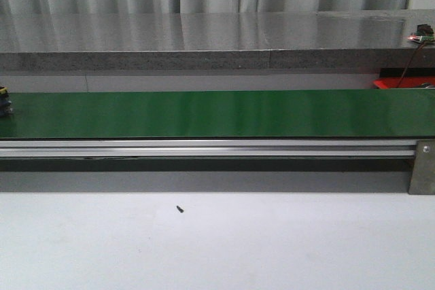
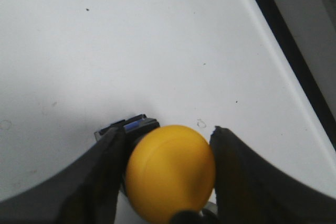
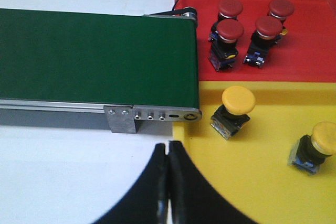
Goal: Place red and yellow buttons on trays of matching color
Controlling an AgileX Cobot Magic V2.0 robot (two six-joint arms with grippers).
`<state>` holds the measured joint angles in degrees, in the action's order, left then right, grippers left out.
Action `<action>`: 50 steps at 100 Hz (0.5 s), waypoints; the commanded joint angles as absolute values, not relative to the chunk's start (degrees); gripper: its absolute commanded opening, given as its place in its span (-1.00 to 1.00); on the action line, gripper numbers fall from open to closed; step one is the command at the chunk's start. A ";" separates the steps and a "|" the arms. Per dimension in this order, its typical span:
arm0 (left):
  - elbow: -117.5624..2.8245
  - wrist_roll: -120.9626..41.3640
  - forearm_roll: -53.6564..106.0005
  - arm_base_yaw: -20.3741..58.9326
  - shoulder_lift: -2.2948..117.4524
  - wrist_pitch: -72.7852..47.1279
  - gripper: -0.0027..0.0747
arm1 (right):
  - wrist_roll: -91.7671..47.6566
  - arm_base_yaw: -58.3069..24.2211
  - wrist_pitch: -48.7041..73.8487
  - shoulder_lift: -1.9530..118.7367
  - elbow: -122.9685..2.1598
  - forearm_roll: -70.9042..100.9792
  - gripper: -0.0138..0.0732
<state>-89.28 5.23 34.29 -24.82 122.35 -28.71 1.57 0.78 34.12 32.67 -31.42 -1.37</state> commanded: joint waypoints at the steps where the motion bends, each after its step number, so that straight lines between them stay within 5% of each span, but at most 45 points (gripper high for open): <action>1: -91.09 5.40 35.45 -24.91 119.05 -27.26 -0.35 | 1.60 0.84 30.16 32.63 -32.89 -1.42 -0.84; 50: -91.09 5.12 34.51 -26.14 113.98 -31.65 -0.44 | 1.60 0.84 30.16 32.63 -32.89 -1.42 -0.84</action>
